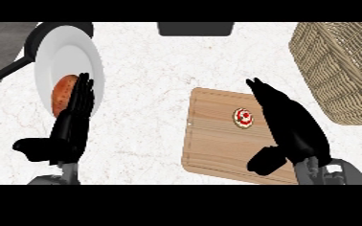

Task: Pick the cupcake from the cutting board and place it in the basket

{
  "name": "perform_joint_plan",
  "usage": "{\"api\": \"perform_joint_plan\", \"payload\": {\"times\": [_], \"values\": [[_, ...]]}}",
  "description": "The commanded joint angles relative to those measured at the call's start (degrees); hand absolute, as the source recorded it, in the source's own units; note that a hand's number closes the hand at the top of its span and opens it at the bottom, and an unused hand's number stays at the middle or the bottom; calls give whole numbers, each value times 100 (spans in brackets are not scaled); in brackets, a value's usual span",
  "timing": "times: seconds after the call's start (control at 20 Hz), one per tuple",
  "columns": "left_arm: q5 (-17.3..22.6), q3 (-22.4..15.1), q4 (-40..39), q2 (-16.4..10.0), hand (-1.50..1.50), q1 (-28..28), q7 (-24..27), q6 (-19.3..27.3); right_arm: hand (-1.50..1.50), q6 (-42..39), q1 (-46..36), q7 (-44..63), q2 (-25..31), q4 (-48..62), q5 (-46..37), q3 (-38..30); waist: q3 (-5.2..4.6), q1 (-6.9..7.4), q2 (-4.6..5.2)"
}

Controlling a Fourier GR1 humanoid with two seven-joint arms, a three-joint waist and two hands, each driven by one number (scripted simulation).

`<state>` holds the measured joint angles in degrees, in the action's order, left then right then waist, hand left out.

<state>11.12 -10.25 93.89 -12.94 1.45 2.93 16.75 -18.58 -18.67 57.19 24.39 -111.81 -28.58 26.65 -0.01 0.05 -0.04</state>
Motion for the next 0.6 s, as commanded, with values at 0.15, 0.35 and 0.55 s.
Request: {"api": "perform_joint_plan", "payload": {"times": [0.15,0.35,0.55], "values": [[-46,190,545,-31,0,-214,-420,-221,-150,-140,161,-189,-431,400,-754,-198,1,13,-1],[-51,397,279,43,0,120,-382,-321,-150,49,308,-859,-377,873,-1007,-513,2,3,4],[-330,396,-264,289,0,291,-177,-383,-150,-127,225,-782,-864,1018,-1322,-494,0,-5,4]]}}
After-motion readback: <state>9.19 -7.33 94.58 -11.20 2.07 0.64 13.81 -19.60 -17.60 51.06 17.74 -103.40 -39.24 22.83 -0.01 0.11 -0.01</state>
